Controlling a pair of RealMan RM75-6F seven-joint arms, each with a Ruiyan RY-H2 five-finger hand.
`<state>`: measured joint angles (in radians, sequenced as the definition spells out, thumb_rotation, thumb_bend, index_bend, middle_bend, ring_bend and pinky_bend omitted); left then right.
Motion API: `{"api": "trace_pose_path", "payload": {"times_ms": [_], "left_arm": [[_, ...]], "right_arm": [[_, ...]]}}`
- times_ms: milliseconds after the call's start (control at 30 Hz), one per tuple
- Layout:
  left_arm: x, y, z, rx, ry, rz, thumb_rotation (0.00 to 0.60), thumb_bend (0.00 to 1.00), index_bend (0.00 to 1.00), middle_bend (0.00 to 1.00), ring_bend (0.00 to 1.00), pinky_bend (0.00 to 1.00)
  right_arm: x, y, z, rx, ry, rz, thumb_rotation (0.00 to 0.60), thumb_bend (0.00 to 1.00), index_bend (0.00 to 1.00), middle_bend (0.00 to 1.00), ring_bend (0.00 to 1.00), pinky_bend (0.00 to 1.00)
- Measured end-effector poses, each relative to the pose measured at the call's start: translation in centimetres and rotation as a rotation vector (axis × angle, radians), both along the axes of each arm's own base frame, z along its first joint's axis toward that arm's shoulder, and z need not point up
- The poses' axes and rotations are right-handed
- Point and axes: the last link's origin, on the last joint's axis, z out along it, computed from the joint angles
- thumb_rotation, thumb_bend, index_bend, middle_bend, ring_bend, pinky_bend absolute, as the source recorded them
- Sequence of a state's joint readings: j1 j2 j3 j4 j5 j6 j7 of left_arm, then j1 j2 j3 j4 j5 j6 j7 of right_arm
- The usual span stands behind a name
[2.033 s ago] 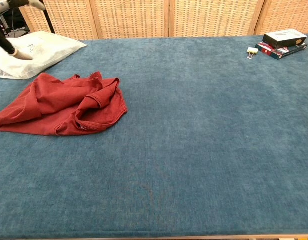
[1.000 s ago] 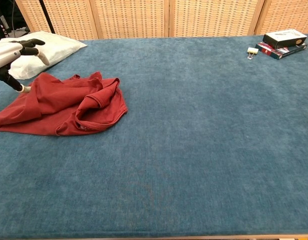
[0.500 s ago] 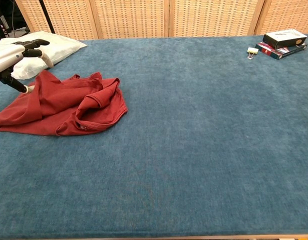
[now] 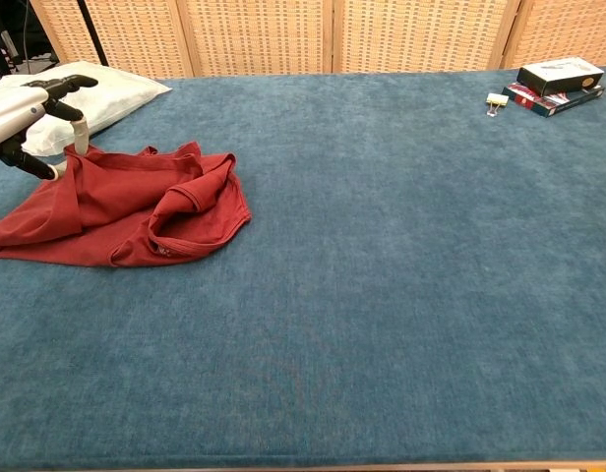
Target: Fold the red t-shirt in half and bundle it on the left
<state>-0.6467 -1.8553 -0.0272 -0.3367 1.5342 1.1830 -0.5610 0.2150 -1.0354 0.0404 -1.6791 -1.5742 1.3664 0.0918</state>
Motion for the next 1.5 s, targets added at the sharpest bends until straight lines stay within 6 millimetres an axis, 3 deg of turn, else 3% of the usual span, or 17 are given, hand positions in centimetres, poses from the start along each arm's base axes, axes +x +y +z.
{"api": "trace_pose_path", "payload": {"times_ms": [500,867,1167,1500], "left_arm": [[1.0,-0.2,0.4,0.011,-0.036,-0.057,0.6,0.44,0.69,0.0,0.0,0.0],[3.4,-1.8,0.5,0.008,-0.052,-0.229,0.6,0.44,0.7,0.0,0.0,0.0],[4.9,-4.1,-0.5,-0.012,0.056,-0.408,0.6,0.44,0.7,0.0,0.0,0.0],[5.1,-5.6,-0.6,-0.002,0.234,-0.568,0.6,0.41,0.7,0.0,0.0,0.0]], "right_arm": [[0.0,0.0,0.0,0.001,0.0,-0.001,0.6,0.0,0.0,0.0,0.0,0.0],[0.1,0.1,0.0,0.002,0.001,0.0,0.6,0.0,0.0,0.0,0.0,0.0],[0.1,0.2,0.0,0.005,0.002,0.003,0.6,0.0,0.0,0.0,0.0,0.0],[0.2,0.3,-0.4,0.017,0.015,0.009,0.6,0.0,0.0,0.0,0.0,0.0]]}}
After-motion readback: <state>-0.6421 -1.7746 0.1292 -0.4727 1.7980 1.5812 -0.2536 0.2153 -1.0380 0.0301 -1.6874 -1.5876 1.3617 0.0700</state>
